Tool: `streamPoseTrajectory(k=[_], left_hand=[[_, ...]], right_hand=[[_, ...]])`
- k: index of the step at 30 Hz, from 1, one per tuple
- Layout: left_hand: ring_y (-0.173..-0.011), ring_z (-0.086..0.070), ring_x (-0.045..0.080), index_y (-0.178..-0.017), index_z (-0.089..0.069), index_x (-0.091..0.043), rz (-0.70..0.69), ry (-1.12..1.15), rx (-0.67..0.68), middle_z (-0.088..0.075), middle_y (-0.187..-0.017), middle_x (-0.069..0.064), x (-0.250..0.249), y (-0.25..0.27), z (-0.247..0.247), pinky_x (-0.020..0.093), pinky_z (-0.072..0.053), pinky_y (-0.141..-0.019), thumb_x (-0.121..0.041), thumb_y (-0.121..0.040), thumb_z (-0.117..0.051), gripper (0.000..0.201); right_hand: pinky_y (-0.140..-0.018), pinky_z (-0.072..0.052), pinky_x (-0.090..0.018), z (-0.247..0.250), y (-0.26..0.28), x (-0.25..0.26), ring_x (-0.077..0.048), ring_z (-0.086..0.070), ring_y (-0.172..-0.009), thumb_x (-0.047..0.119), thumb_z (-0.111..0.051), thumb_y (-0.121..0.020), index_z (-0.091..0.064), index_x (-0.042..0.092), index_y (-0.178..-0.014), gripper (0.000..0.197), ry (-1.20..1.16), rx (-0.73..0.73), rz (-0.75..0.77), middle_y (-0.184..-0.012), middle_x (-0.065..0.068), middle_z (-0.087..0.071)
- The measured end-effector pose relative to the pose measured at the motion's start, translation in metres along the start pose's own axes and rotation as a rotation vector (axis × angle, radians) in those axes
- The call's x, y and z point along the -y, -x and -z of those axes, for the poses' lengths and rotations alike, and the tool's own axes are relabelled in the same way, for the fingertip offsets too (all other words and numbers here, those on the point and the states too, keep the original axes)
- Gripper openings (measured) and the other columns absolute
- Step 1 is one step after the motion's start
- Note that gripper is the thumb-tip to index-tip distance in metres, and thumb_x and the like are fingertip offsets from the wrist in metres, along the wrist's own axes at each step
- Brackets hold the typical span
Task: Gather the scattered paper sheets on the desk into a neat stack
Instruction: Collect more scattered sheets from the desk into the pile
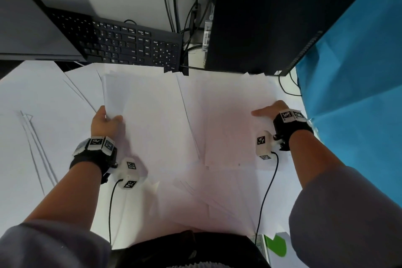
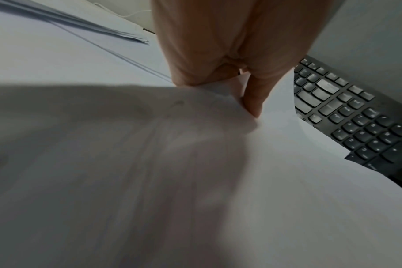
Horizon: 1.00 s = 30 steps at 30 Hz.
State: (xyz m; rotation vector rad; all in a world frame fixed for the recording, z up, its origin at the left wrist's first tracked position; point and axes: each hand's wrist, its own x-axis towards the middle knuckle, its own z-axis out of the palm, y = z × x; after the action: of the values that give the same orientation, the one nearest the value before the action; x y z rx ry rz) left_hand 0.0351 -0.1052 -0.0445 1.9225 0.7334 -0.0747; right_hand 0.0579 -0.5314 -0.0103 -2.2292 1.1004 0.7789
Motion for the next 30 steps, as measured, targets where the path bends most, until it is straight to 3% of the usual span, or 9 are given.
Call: streamPoseTrajectory(k=[4,6,10,13,16,20,23,26,30], left_hand=[[-0.071,-0.055,0.025,-0.101,-0.058,-0.018,0.012,0.010,-0.023,-0.059,-0.078,0.007,0.002,0.004,-0.002,0.029,-0.045,-0.063,-0.007,-0.083,-0.051,0.022],[-0.067,-0.057,0.025,-0.102,-0.058,-0.019,0.030,0.007,-0.004,-0.060,-0.076,0.007,0.001,0.008,-0.001,0.027,-0.046,-0.058,-0.010,-0.082,-0.050,0.023],[-0.072,-0.056,0.024,-0.113,-0.053,-0.019,0.016,-0.007,0.176,-0.058,-0.079,0.001,-0.006,0.015,0.004,0.030,-0.046,-0.063,-0.001,-0.083,-0.054,0.035],[-0.070,-0.053,0.023,-0.114,-0.053,-0.020,-0.038,-0.034,0.205,-0.058,-0.083,0.006,-0.008,0.020,0.013,0.029,-0.044,-0.059,0.003,-0.081,-0.051,0.041],[-0.074,-0.054,0.021,-0.115,-0.054,-0.021,-0.058,0.044,0.167,-0.058,-0.084,0.003,-0.012,0.028,0.029,0.029,-0.044,-0.063,0.007,-0.080,-0.050,0.045],[-0.078,-0.054,0.020,-0.102,-0.054,-0.019,0.001,0.236,0.146,-0.059,-0.084,0.000,-0.011,0.031,0.063,0.030,-0.043,-0.069,0.015,-0.078,-0.048,0.043],[-0.082,-0.058,0.025,-0.094,-0.058,-0.023,0.038,0.322,0.105,-0.062,-0.088,0.003,-0.003,0.030,0.093,0.034,-0.046,-0.072,0.015,-0.077,-0.049,0.043],[-0.075,-0.058,0.021,-0.087,-0.058,-0.024,0.069,0.349,0.029,-0.061,-0.084,0.003,0.004,0.030,0.117,0.031,-0.045,-0.065,0.015,-0.080,-0.049,0.041],[-0.064,-0.053,0.018,-0.100,-0.058,-0.009,0.119,0.235,-0.036,-0.057,-0.075,0.005,0.017,0.025,0.135,0.026,-0.042,-0.058,0.007,-0.085,-0.056,0.022]], right_hand=[[-0.078,-0.047,-0.043,-0.012,0.008,0.004,-0.039,-0.052,-0.109,0.038,-0.081,-0.066,-0.040,0.012,-0.137,0.087,-0.090,0.127,0.053,-0.130,-0.015,-0.051],[-0.087,-0.045,-0.042,-0.019,0.013,0.008,-0.037,-0.051,-0.117,0.027,-0.080,-0.070,-0.038,0.009,-0.139,0.083,-0.120,0.145,0.094,-0.135,-0.012,-0.051],[-0.090,-0.043,-0.034,-0.026,0.035,0.018,-0.034,-0.055,-0.115,0.009,-0.067,-0.082,-0.049,0.001,-0.129,0.051,-0.093,0.110,0.258,-0.127,-0.017,-0.057],[-0.088,-0.046,-0.034,-0.018,0.060,0.032,-0.036,-0.057,-0.112,0.004,-0.055,-0.087,-0.055,0.000,-0.121,0.034,0.041,-0.183,0.406,-0.122,-0.021,-0.060],[-0.087,-0.048,-0.042,0.005,0.096,0.050,-0.040,-0.058,-0.108,0.002,-0.047,-0.087,-0.057,0.010,-0.118,0.034,0.201,-0.542,0.573,-0.115,-0.021,-0.062],[-0.079,-0.048,-0.044,0.034,0.139,0.078,-0.042,-0.059,-0.100,-0.002,-0.044,-0.081,-0.054,0.012,-0.110,0.034,0.105,-0.766,0.758,-0.106,-0.020,-0.063],[-0.081,-0.048,-0.043,0.037,0.145,0.097,-0.041,-0.059,-0.100,0.001,-0.042,-0.082,-0.056,0.013,-0.110,0.034,-0.076,-0.719,0.737,-0.109,-0.020,-0.063],[-0.086,-0.050,-0.035,0.010,0.133,0.109,-0.037,-0.061,-0.106,0.005,-0.046,-0.086,-0.060,0.008,-0.117,0.034,-0.149,-0.494,0.622,-0.117,-0.020,-0.063],[-0.081,-0.046,-0.035,-0.056,0.116,0.108,-0.035,-0.059,-0.108,0.012,-0.049,-0.090,-0.058,0.004,-0.114,0.027,-0.014,-0.177,0.464,-0.118,-0.018,-0.062]])
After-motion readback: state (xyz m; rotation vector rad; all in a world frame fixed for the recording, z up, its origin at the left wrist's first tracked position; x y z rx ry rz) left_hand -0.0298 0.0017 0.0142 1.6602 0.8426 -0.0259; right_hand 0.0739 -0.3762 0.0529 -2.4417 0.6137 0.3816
